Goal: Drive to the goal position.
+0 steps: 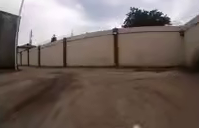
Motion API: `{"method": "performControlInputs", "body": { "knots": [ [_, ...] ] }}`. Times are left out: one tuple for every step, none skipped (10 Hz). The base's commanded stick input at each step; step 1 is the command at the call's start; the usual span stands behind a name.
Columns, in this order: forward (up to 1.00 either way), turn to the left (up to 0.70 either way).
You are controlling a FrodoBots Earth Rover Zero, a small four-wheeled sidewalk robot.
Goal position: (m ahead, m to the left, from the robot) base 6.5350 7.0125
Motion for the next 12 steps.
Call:
{"method": "performControlInputs", "body": {
  "knots": [
    [0.7,0.0],
    [0.7,0.0],
    [0.7,0.0],
    [0.7,0.0],
    [0.7,0.0],
    [0.7,0.0],
    [0.7,0.0],
    [0.7,0.0],
    [0.7,0.0],
    [0.7,0.0],
    [0.7,0.0],
    [0.7,0.0]
  ]
}}
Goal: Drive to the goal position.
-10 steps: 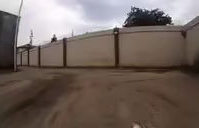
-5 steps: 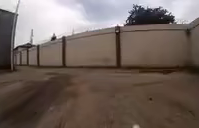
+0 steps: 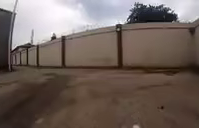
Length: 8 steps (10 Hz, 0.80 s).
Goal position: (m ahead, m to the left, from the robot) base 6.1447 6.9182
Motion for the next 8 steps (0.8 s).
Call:
{"method": "performControlInputs", "body": {
  "knots": [
    [0.7,0.0],
    [0.7,0.0],
    [0.7,0.0],
    [0.7,0.0],
    [0.7,0.0],
    [0.7,0.0],
    [0.7,0.0],
    [0.7,0.0]
  ]
}}
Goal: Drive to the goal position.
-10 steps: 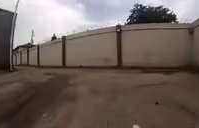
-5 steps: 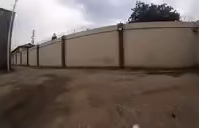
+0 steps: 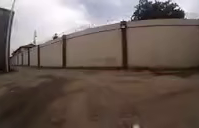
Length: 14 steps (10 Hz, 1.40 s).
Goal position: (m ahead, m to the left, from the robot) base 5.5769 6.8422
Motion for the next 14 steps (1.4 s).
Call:
{"method": "performControlInputs", "body": {
  "knots": [
    [0.7,0.0],
    [0.7,0.0],
    [0.7,0.0],
    [0.7,0.0],
    [0.7,0.0],
    [0.7,0.0],
    [0.7,0.0],
    [0.7,0.0],
    [0.7,0.0],
    [0.7,0.11],
    [0.7,0.32],
    [0.7,0.13],
    [0.7,0.0],
    [0.7,0.0]
  ]
}}
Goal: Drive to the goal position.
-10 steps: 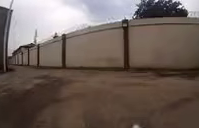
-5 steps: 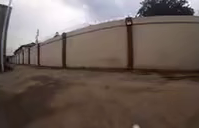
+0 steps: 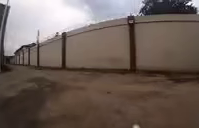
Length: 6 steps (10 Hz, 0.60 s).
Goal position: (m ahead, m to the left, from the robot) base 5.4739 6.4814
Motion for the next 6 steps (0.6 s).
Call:
{"method": "performControlInputs", "body": {
  "knots": [
    [0.7,0.0],
    [0.7,0.0],
    [0.7,0.03],
    [0.7,0.28],
    [0.7,0.35],
    [0.7,0.27]
  ]
}}
